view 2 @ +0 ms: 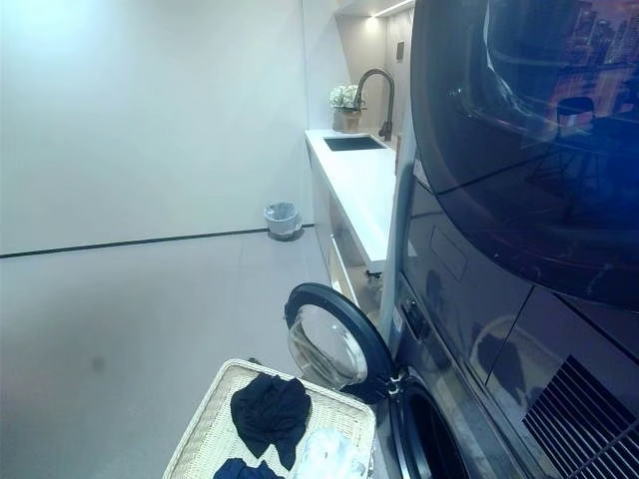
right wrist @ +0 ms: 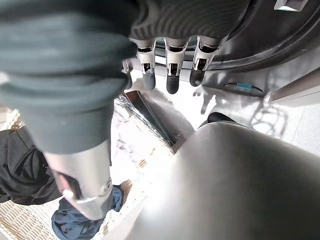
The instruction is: Put the clothes into the washing machine.
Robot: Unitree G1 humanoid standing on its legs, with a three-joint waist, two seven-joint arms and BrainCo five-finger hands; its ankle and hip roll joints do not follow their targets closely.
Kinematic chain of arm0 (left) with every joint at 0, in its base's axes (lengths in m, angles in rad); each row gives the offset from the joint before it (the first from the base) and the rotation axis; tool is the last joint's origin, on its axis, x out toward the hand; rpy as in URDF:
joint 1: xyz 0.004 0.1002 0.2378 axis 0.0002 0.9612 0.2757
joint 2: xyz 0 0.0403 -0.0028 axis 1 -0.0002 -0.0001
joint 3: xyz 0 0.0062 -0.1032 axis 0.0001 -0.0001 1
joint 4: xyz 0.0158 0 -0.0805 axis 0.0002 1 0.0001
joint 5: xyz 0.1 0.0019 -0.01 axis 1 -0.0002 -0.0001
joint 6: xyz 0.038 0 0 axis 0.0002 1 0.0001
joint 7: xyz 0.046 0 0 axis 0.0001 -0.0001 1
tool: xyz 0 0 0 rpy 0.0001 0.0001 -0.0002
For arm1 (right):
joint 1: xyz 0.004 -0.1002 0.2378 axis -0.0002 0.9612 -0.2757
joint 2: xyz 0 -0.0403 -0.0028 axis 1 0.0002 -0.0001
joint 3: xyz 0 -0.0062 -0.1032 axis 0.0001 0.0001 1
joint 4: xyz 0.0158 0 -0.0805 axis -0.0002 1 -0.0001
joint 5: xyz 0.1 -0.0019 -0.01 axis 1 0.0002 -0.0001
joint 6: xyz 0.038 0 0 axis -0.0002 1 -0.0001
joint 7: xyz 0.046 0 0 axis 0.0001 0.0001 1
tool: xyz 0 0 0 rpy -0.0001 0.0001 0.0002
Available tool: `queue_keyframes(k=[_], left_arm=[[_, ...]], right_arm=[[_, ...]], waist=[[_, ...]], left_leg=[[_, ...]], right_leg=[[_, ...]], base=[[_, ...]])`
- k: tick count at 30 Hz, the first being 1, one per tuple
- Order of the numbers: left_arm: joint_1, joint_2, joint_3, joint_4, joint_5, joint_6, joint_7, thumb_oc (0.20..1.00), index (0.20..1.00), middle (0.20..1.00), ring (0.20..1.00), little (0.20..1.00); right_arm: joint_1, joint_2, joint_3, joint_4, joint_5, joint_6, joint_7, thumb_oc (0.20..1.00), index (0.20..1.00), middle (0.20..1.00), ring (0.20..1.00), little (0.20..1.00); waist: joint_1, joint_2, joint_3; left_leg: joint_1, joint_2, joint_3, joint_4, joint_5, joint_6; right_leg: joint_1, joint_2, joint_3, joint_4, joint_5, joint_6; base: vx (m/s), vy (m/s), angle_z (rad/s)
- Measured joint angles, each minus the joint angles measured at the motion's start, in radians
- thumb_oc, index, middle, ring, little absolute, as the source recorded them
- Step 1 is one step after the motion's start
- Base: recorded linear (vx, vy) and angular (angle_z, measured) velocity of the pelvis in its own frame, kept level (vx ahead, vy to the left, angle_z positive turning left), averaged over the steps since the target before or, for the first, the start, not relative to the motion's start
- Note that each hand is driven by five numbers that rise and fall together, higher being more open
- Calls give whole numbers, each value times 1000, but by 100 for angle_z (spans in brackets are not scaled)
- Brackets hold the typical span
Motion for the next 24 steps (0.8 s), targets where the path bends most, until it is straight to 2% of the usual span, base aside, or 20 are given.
queue_keyframes(k=[4, 11, 22, 24], left_arm=[[0, 0, 0, 0, 0, 1, 23, 1000, 1000, 1000, 1000, 1000], [0, -5, 16, 5, 0, 1, 128, 1000, 1000, 1000, 1000, 1000], [-5, -17, 94, 9, 6, -1, 431, 1000, 1000, 1000, 1000, 1000], [-12, -16, 104, 9, 36, -1, 470, 1000, 1000, 1000, 1000, 1000]], right_arm=[[0, 0, 0, 0, 0, 0, 0, 1000, 1000, 1000, 1000, 1000], [0, 0, 0, 1, 0, 0, -1, 1000, 1000, 1000, 1000, 1000], [0, -8, -1, 2, 0, -1, 8, 1000, 1000, 1000, 1000, 1000], [2, -15, -1, 1, 0, -3, 15, 1000, 1000, 1000, 1000, 1000]], waist=[[0, 0, 0], [0, 0, 1], [-1, 6, 21], [-3, 18, 33]], left_leg=[[0, 0, 0, 0, 0, 0], [0, 0, 0, 0, 0, 0], [-1, 1, 3, 0, -2, -2], [-3, 0, 7, 0, -3, -1]], right_leg=[[0, 0, 0, 0, 0, 0], [-1, 0, 0, 0, 0, 0], [-7, -1, 6, 0, 0, 0], [-13, -5, 11, 0, 0, 0]], base=[[13, 0, 0], [20, 6, 0], [52, 38, -2], [25, 76, -7]])
